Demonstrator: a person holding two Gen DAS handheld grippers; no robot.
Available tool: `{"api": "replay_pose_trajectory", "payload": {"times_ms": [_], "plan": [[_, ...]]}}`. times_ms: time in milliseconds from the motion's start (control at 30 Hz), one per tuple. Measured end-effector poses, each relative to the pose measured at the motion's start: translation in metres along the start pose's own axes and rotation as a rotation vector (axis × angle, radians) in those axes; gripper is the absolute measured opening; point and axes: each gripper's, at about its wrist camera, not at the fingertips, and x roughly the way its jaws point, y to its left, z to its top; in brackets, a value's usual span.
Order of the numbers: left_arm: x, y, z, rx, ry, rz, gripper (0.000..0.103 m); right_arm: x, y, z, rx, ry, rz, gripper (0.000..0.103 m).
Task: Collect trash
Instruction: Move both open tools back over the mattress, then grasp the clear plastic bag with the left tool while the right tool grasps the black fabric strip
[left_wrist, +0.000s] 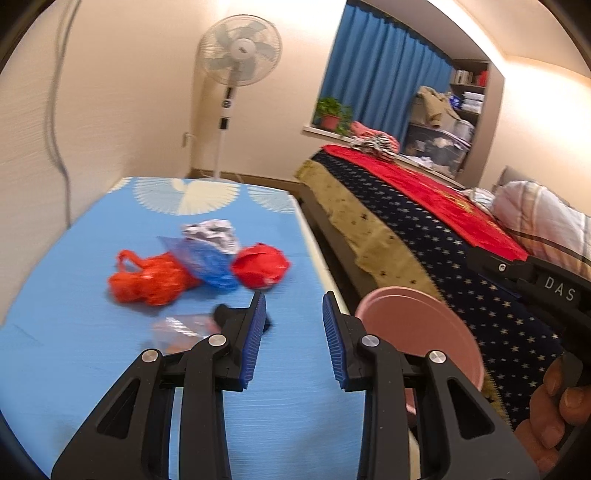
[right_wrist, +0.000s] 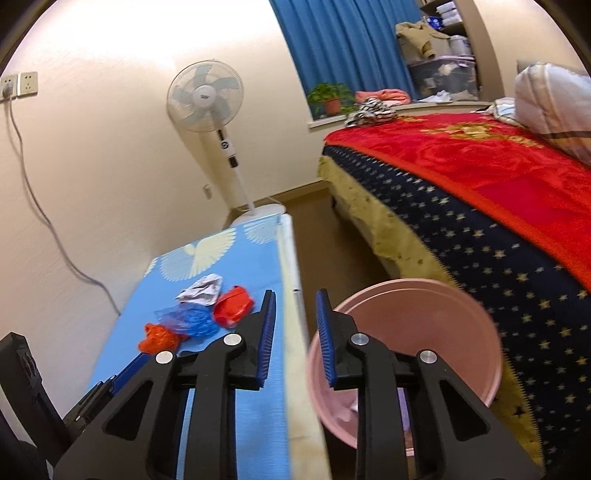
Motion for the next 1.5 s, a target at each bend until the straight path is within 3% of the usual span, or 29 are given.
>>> {"api": "replay_pose_trajectory", "payload": {"times_ms": [467, 533, 1267, 1433, 1500], "plan": [[0.005, 0.074, -0.007, -0.141, 0.016, 0.222, 0.032, 0.053, 0.039, -0.025, -0.049, 0.086, 0.103, 0.023], [0.009, 0.082, -0.011, -0.164, 0.032, 0.23, 0.039, 0.063, 0.041, -0.028, -0.048, 0.103, 0.115, 0.023], [0.048, 0.092, -0.02, -0.192, 0.127, 0.168, 0.04, 0.163, 0.064, -0.069, 0.019, 0.331, 0.201, 0.028], [0.051, 0.094, -0.021, -0.206, 0.137, 0.153, 0.034, 0.175, 0.072, -0.075, 0.004, 0.373, 0.202, 0.028], [0.053, 0.095, -0.021, -0.215, 0.14, 0.144, 0.032, 0.176, 0.075, -0.075, -0.015, 0.379, 0.2, 0.022]]}}
